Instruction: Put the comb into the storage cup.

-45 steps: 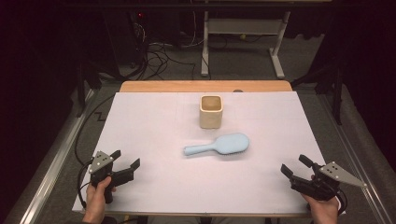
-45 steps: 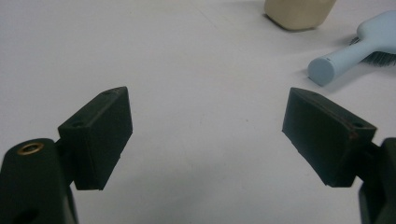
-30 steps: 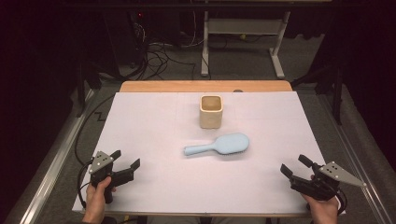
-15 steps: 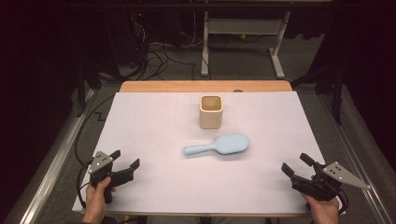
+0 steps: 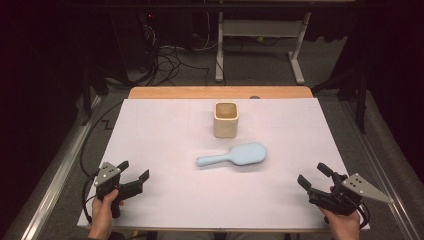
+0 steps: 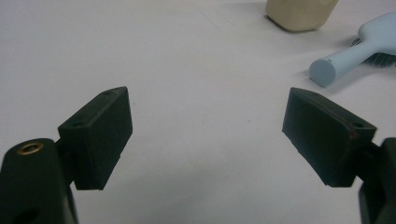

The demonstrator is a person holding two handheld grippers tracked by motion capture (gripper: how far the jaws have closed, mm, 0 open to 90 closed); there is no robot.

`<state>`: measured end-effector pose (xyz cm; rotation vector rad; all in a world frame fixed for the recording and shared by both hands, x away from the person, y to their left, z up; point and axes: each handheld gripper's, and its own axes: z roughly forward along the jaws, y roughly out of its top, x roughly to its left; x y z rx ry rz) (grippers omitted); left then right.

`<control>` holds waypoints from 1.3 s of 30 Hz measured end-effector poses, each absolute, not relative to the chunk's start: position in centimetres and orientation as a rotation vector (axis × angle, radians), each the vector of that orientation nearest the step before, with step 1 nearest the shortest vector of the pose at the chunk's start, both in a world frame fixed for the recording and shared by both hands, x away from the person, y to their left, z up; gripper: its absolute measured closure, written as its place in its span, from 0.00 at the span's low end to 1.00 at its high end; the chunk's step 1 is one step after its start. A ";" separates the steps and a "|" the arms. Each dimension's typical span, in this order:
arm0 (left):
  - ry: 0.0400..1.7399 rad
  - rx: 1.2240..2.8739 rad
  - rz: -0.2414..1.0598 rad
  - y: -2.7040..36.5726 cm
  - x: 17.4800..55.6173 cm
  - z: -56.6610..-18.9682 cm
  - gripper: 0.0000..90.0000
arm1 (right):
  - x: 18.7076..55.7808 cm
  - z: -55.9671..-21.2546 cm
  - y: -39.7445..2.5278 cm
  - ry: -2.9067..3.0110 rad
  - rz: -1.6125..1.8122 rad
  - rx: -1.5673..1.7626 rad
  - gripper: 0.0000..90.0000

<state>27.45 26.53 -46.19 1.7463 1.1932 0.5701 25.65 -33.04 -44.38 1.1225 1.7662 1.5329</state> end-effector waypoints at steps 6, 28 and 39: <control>1.192 1.745 0.570 26.5 27.4 -46.2 0.19 | 25.9 -44.0 -32.1 1.793 1.524 1.090 0.17; 1.186 1.746 0.574 26.5 27.4 -46.1 0.19 | 27.7 -43.2 -28.0 1.877 1.554 1.011 0.18; 1.184 1.746 0.575 26.5 27.4 -46.1 0.19 | 28.4 -42.7 -25.9 1.912 1.579 0.962 0.18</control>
